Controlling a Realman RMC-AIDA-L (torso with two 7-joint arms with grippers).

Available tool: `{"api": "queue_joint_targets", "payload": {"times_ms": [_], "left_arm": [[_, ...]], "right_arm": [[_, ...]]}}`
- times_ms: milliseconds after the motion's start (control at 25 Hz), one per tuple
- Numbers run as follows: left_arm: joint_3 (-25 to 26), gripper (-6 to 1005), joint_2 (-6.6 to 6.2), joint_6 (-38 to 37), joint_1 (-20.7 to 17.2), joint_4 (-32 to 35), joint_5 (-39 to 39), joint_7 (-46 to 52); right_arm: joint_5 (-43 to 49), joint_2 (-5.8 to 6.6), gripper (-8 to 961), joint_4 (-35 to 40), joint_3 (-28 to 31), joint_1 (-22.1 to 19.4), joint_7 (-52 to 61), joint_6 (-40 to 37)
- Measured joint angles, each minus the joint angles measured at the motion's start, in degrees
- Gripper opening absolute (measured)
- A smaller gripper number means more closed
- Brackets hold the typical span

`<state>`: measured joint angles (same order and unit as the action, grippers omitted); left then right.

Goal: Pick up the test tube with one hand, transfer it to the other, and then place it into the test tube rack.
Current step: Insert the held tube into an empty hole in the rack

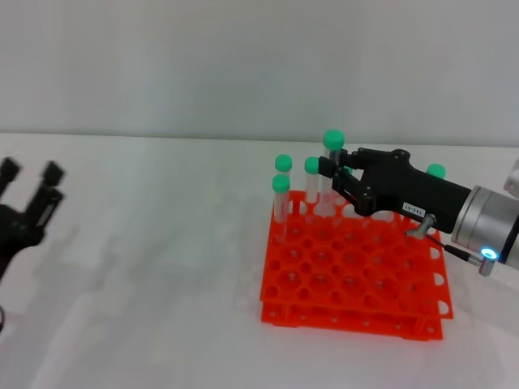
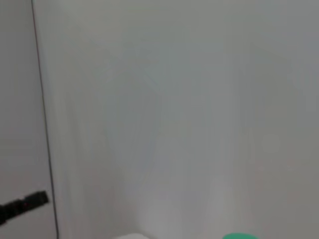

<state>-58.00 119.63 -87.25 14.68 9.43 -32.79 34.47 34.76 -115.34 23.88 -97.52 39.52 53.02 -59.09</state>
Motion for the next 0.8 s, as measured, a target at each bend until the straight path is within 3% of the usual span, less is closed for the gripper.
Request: {"api": "queue_joint_targets", "payload": {"times_ms": [280, 800], "left_arm": [[0.04, 700, -0.14, -0.12, -0.58, -4.2, 6.28, -0.25], [0.08, 700, -0.26, 0.77, -0.28, -5.15, 6.71, -0.31]], "right_arm": [[0.01, -0.81, 206, 0.38, -0.36, 0.53, -3.23, 4.02], [-3.83, -0.85, 205, 0.51, -6.86, 3.02, -3.52, 6.97]]}}
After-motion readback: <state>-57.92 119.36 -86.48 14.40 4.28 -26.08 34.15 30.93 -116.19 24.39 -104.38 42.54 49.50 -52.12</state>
